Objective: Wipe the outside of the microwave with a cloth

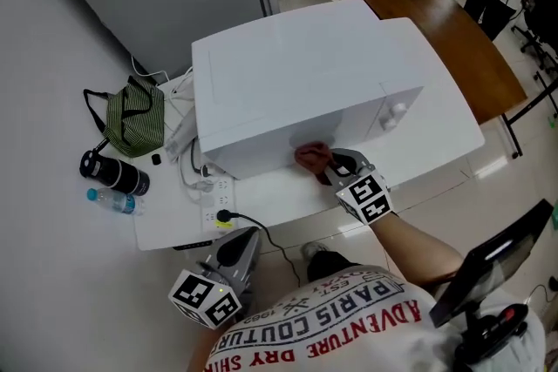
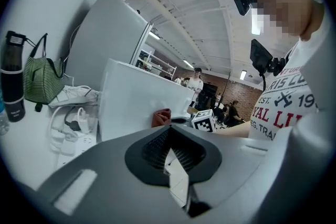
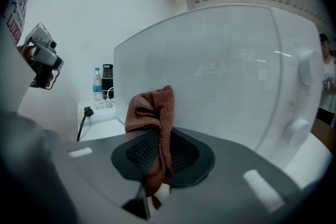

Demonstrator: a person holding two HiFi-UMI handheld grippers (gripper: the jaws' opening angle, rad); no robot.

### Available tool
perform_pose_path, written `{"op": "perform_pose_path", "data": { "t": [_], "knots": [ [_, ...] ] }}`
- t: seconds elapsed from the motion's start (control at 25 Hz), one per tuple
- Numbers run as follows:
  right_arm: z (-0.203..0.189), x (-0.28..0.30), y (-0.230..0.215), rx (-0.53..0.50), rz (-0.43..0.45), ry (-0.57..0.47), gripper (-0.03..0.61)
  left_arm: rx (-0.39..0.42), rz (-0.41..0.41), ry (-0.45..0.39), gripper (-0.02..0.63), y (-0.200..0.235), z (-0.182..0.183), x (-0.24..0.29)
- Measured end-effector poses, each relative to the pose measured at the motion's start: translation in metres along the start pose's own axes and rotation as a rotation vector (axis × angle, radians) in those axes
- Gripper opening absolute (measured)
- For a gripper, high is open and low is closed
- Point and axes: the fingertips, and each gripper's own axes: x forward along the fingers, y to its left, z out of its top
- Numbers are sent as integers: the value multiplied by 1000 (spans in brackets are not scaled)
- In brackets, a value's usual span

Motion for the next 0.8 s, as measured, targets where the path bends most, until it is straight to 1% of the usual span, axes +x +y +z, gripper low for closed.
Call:
{"op": "perform_pose_path", "data": {
  "t": [0.24, 0.44, 0.6, 0.8],
  "knots": [
    [-17, -43, -64, 85, -156, -17, 43, 26, -70, 43, 6, -22, -3, 26],
    [-25, -68, -101, 122, -241, -15, 43, 35, -102, 59, 6, -32, -1, 39],
    [-29, -77, -112, 150, -268, -22, 43, 39, -117, 73, 6, -36, -2, 44],
    [-22, -83, -98, 134, -242, -30, 43, 37, -105, 64, 6, -34, 0, 38]
  ]
}}
